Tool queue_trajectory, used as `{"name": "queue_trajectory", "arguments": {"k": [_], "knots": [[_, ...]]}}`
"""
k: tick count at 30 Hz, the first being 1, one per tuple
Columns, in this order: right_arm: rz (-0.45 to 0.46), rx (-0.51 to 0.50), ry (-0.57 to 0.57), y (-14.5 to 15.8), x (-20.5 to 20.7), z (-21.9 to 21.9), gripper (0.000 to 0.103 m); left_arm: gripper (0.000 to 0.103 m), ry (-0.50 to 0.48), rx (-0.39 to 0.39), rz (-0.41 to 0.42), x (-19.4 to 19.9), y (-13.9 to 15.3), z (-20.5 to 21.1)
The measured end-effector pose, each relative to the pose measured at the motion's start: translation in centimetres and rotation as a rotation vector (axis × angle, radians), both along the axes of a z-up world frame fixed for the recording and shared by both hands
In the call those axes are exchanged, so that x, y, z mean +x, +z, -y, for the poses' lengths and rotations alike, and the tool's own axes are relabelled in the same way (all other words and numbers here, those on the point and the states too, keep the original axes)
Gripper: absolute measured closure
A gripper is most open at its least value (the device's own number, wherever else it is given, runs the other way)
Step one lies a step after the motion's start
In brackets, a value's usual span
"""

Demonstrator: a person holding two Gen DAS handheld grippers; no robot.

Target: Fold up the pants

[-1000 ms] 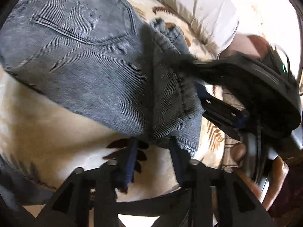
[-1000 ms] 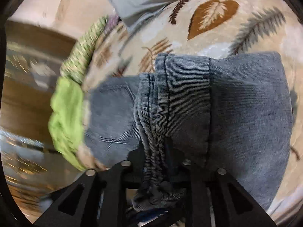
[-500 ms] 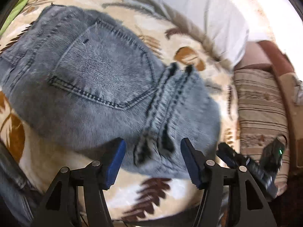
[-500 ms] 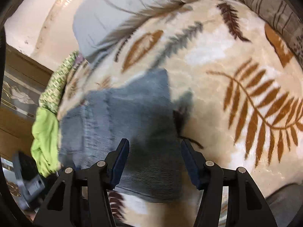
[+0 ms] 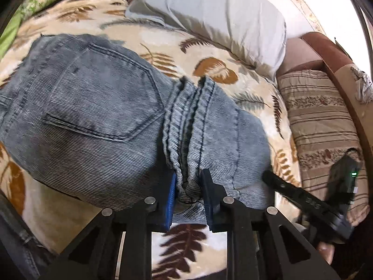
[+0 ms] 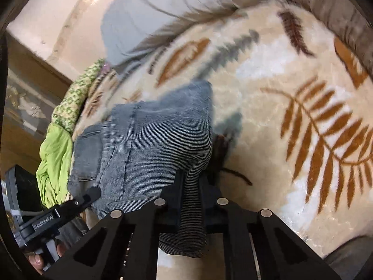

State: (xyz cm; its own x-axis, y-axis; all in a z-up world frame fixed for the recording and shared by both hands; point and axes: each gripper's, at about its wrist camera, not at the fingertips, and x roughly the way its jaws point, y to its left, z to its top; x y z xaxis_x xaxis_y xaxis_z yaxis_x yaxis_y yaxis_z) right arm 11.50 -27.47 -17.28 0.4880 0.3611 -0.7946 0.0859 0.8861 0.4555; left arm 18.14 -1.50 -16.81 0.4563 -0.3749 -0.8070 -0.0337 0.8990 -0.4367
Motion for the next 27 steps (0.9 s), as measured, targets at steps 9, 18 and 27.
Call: {"name": "queue_trajectory", "arguments": {"k": [9, 18, 27], "knots": [[-0.020, 0.008, -0.071, -1.4, -0.6, 0.9, 0.070, 0.061, -0.029, -0.037, 0.082, -1.8, -0.6, -0.9], [0.023, -0.136, -0.179, 1.7, -5.3, 0.0, 0.039, 0.049, 0.078, -0.008, 0.209, -5.8, 1.6, -4.1], [0.138, -0.321, -0.150, 4.8, -7.8, -4.1, 0.030, 0.046, 0.062, -0.007, 0.242, -9.2, 2.5, -5.0]]}}
